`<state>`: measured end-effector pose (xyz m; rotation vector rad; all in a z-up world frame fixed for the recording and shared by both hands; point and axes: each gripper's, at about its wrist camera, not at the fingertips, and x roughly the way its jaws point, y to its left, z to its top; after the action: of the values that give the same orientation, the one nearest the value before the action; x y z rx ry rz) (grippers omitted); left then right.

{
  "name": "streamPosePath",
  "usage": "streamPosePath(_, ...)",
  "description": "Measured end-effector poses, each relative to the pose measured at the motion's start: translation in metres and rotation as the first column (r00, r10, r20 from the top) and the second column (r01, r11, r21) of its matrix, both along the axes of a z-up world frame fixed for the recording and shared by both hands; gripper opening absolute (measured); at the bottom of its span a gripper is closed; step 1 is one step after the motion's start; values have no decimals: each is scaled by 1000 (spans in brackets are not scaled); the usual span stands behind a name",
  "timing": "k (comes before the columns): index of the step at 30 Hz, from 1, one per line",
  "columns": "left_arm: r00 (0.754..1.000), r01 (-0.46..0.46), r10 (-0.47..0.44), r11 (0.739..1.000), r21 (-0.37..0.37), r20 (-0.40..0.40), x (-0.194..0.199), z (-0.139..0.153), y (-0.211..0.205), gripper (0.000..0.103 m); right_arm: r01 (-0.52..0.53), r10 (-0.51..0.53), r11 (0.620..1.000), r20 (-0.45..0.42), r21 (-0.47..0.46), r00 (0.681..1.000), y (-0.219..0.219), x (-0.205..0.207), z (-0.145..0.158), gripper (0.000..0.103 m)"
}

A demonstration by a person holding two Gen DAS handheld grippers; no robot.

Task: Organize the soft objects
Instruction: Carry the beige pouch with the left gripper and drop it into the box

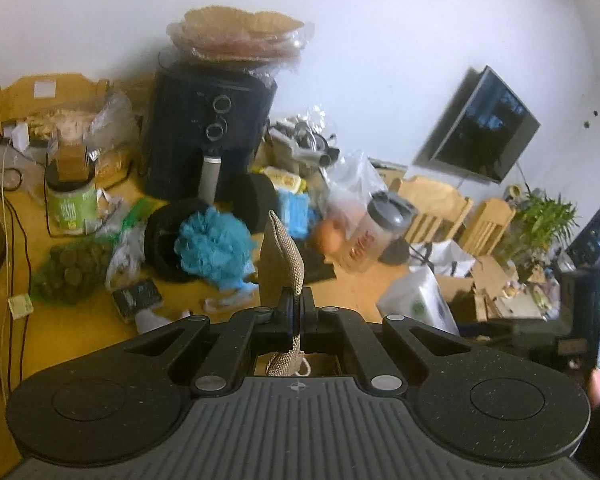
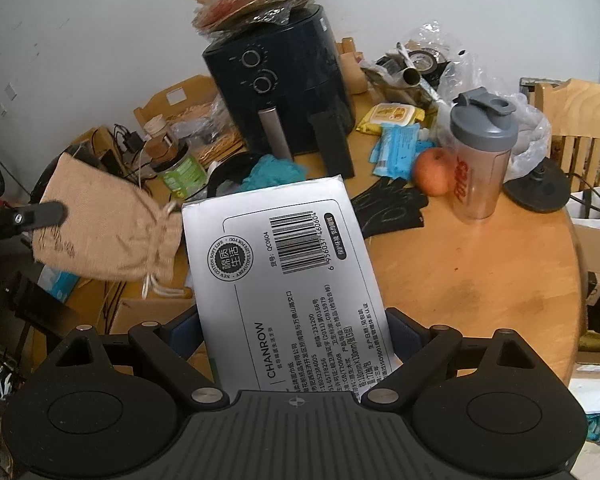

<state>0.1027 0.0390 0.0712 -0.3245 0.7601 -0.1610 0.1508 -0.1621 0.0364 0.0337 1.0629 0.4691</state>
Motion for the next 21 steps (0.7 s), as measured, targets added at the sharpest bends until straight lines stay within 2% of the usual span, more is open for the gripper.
streamPosePath(7,999,-7,5,999,-42,-36,-20,4,-2,3,-9,9,1000,-9,1,1000,6,-6,0,93)
streamPosePath(12,997,10,-12,1000,-14,-78,-31,2,-10,3,1,-1,1000,-21,8,1000,6,-8,1,93)
streamPosePath(16,989,17,-14,1000,19,-151,-35,-14,-13,5,7,-7,1000,-24,2,1000,5,-11,1,93)
streamPosePath(18,983,0,6,999,35,-185,-38,-21,-14,13,12,-12,1000,-27,1,1000,5,-14,0,93)
streamPosePath(20,979,-9,16,999,36,-204,-42,-27,-14,35,16,-16,1000,-33,0,999,4,-15,0,93)
streamPosePath(21,979,-24,32,999,42,-202,-45,-29,-14,39,17,-17,1000,-34,-1,999,4,-16,0,93)
